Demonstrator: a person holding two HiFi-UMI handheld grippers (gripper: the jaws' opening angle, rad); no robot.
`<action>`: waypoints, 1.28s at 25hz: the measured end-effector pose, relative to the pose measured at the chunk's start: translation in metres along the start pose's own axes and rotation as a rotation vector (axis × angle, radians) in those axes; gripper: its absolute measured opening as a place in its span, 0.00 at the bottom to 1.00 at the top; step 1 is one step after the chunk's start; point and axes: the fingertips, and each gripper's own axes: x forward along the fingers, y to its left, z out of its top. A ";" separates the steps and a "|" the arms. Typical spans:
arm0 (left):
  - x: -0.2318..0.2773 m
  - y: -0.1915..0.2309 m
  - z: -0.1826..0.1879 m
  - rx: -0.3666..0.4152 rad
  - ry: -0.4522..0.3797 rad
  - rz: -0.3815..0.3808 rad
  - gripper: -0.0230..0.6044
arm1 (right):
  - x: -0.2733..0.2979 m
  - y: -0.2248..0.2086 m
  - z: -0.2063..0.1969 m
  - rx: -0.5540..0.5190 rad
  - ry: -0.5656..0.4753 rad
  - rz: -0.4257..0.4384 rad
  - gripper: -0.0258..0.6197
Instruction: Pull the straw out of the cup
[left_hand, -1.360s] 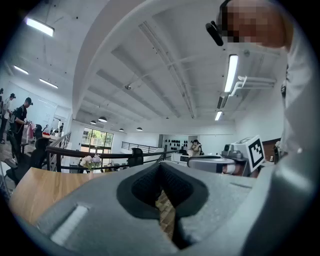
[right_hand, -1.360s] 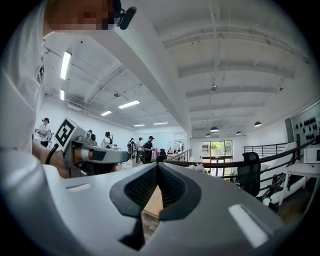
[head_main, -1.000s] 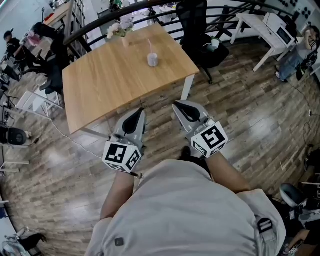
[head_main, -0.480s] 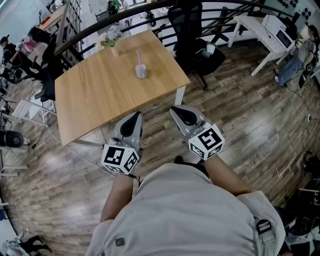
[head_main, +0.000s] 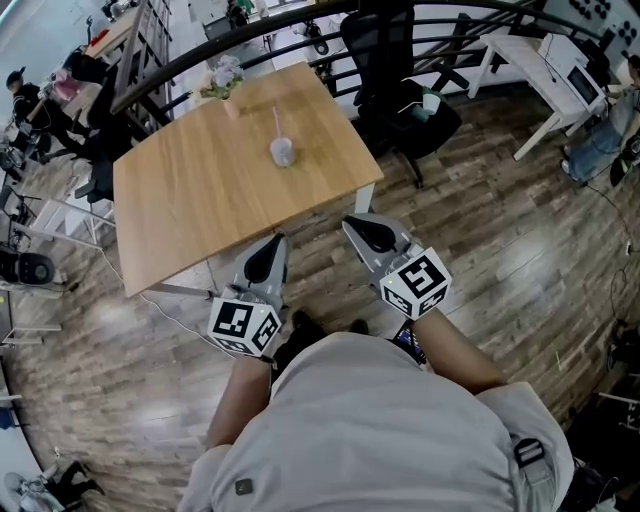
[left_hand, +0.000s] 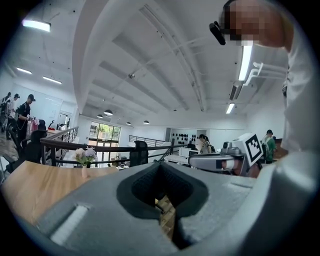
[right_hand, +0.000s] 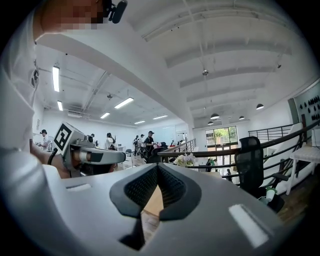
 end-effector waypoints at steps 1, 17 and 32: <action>0.003 0.005 -0.002 -0.004 0.004 0.003 0.04 | 0.006 -0.003 -0.002 0.005 0.004 0.003 0.05; 0.047 0.157 0.030 -0.018 -0.037 -0.063 0.04 | 0.166 -0.024 0.019 -0.013 0.037 -0.027 0.05; 0.058 0.280 0.027 -0.022 -0.002 -0.051 0.04 | 0.278 -0.031 0.012 0.028 0.056 -0.075 0.05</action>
